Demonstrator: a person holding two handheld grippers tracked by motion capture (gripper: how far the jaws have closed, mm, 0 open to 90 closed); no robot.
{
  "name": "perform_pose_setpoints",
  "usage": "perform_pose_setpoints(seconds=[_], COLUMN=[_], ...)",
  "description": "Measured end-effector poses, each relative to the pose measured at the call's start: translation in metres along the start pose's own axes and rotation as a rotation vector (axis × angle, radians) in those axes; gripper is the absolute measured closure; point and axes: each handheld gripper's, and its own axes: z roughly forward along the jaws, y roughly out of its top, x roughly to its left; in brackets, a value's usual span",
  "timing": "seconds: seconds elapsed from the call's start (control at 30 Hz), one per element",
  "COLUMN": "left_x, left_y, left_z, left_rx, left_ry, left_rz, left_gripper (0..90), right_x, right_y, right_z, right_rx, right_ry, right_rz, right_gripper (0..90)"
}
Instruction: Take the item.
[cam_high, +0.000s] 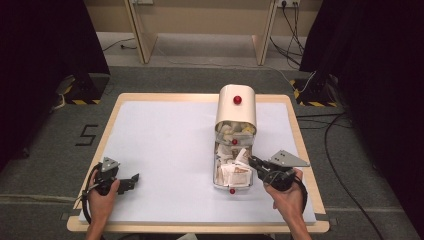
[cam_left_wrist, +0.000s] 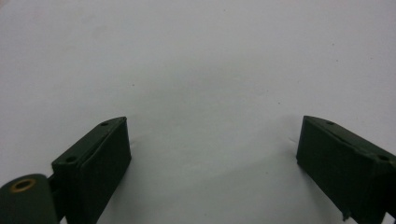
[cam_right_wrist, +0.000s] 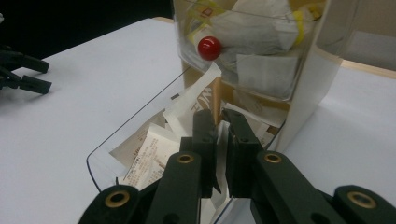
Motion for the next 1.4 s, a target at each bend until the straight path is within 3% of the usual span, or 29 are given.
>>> perform_pose_setpoints(seconds=[1.4], left_x=[0.0], left_y=[0.0], left_z=[0.0], left_rx=[0.001], left_ry=[0.0], left_rz=[0.001], left_gripper=[9.0], right_x=[-0.043], right_y=[-0.006], right_z=[-0.033], right_rx=[-0.034], right_ry=[-0.119], right_rz=[0.071], right_gripper=[84.2])
